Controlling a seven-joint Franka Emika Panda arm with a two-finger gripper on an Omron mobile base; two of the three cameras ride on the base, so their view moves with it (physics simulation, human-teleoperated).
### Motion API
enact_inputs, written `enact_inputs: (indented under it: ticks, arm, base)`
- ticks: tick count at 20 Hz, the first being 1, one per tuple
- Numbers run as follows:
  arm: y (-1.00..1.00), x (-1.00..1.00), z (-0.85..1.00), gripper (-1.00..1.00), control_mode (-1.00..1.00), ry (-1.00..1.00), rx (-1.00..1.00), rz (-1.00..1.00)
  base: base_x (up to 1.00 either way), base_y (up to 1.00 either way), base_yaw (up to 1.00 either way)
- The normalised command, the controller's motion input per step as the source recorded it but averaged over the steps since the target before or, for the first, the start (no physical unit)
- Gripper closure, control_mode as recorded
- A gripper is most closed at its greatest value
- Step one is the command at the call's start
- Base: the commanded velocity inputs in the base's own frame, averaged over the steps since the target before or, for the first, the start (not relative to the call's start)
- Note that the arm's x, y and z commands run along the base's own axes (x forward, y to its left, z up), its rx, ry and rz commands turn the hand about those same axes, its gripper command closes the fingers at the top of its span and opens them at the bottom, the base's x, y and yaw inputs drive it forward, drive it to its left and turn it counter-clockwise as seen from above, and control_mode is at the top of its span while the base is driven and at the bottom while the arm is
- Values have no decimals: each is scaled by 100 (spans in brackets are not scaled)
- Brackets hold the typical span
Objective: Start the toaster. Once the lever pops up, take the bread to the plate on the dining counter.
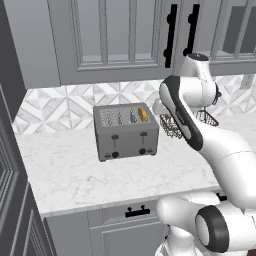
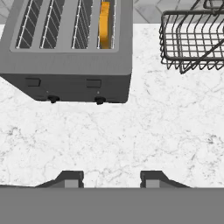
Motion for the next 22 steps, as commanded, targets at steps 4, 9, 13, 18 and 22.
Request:
enact_inputs:
  ticks: [4,9,13,18,22]
  arm:
    - [0,-7,0,-100,-100,0,0,0]
    - [0,-17,-4,-100,-100,-1,0,0]
    - [0,-1,-32,-100,-100,-13,0,0]
    - [0,0,-48,-100,-100,-16,0,0]
    - [1,1,-25,-100,-100,-11,0,0]
  base:
    - [0,0,0]
    - [0,0,0]
    - [0,0,0]
    - [0,0,0]
    - [0,0,0]
